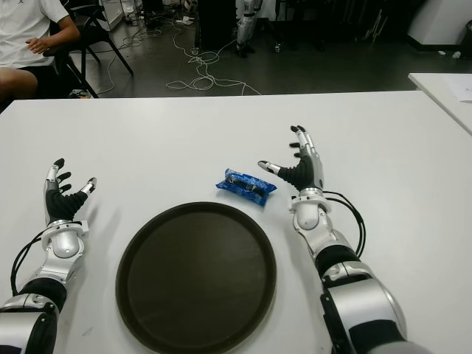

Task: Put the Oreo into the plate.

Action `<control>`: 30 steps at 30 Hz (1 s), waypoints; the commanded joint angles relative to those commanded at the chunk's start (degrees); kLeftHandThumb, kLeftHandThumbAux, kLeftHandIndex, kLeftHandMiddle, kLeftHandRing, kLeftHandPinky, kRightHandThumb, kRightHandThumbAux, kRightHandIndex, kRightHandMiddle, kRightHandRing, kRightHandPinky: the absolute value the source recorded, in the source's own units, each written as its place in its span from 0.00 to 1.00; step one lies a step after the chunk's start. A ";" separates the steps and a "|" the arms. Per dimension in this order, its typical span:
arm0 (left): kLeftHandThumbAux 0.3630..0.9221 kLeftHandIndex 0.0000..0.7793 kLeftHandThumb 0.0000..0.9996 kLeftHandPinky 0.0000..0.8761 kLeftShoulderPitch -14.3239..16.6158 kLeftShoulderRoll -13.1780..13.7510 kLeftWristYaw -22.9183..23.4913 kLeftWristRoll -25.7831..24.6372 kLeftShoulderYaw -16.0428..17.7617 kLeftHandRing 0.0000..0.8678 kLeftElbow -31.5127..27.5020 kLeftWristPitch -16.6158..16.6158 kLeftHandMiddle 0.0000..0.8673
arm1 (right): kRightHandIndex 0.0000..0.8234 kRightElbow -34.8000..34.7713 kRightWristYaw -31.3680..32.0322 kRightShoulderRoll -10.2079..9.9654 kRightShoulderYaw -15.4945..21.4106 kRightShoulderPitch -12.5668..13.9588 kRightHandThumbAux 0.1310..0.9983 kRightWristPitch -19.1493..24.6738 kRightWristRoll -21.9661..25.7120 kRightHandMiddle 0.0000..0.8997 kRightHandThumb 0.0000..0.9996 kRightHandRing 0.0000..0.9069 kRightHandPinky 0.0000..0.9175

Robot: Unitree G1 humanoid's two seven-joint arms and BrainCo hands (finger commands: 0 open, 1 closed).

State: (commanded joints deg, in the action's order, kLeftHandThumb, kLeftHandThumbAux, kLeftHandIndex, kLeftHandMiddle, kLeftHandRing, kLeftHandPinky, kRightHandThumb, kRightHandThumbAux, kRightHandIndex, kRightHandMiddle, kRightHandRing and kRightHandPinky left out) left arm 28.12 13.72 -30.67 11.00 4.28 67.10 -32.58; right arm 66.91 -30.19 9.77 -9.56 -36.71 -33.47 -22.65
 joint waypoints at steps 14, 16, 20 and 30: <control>0.74 0.16 0.26 0.21 -0.05 -0.22 0.32 -0.12 -0.01 0.15 -0.18 -0.50 0.12 | 0.00 0.69 -1.45 0.49 -2.42 0.06 0.74 -2.35 -2.63 0.00 0.00 0.00 0.01; 0.74 0.16 0.26 0.19 -0.09 -0.21 -0.11 0.14 -0.15 0.14 -0.24 -0.44 0.12 | 0.00 0.68 -1.32 0.42 -2.76 0.17 0.74 -2.85 -2.83 0.00 0.00 0.00 0.02; 0.74 0.15 0.23 0.19 -0.11 -0.23 -0.75 0.49 -0.38 0.14 -0.31 -0.09 0.12 | 0.00 0.77 -1.00 0.17 -3.41 0.27 0.74 -2.90 -3.10 0.00 0.00 0.00 0.02; 0.75 0.14 0.19 0.18 0.08 -0.20 -1.51 0.81 -0.82 0.16 -0.30 0.87 0.14 | 0.00 0.19 0.61 0.00 -5.03 0.16 0.71 -0.75 -4.43 0.00 0.00 0.00 0.00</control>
State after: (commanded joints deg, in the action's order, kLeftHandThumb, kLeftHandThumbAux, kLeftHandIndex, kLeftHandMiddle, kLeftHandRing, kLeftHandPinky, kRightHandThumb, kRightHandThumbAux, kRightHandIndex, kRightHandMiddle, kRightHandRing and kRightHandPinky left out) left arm 28.19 13.52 -32.17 11.81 3.47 66.80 -31.71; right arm 67.10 -29.58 9.77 -14.59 -36.55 -34.23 -27.08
